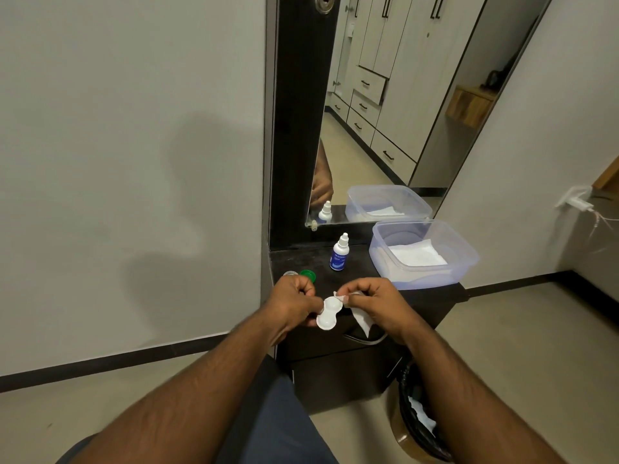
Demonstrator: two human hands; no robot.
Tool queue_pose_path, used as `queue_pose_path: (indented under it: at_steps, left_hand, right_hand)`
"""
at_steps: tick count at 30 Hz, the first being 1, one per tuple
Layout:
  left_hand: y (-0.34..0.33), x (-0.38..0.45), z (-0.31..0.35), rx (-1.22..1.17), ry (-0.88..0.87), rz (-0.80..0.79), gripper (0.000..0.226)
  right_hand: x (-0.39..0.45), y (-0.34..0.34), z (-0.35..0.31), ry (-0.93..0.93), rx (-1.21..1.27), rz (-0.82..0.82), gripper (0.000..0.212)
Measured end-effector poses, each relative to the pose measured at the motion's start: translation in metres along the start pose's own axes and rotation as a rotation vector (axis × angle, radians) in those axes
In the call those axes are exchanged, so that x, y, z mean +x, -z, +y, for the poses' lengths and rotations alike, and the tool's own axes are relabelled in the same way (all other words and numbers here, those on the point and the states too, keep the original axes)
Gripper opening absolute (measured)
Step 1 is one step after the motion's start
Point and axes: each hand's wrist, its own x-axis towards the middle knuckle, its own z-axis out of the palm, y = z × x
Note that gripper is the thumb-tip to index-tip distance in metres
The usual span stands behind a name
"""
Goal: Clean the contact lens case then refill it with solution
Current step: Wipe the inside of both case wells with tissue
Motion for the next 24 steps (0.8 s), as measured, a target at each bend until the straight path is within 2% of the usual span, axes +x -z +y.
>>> queue_pose_path:
  at_steps: [8, 12, 24]
  left_hand:
    - [0.002, 0.000, 0.002, 0.011, -0.013, -0.042, 0.034]
    - [0.002, -0.001, 0.003, 0.034, -0.013, -0.050, 0.034]
    - [0.002, 0.002, 0.003, 0.149, -0.055, -0.109, 0.032]
  right_hand:
    - [0.002, -0.001, -0.003, -0.014, 0.009, -0.050, 0.018]
    - [0.004, 0.001, -0.005, -0.038, -0.056, -0.078, 0.023]
    - [0.013, 0.000, -0.016, -0.021, -0.249, -0.249, 0.021]
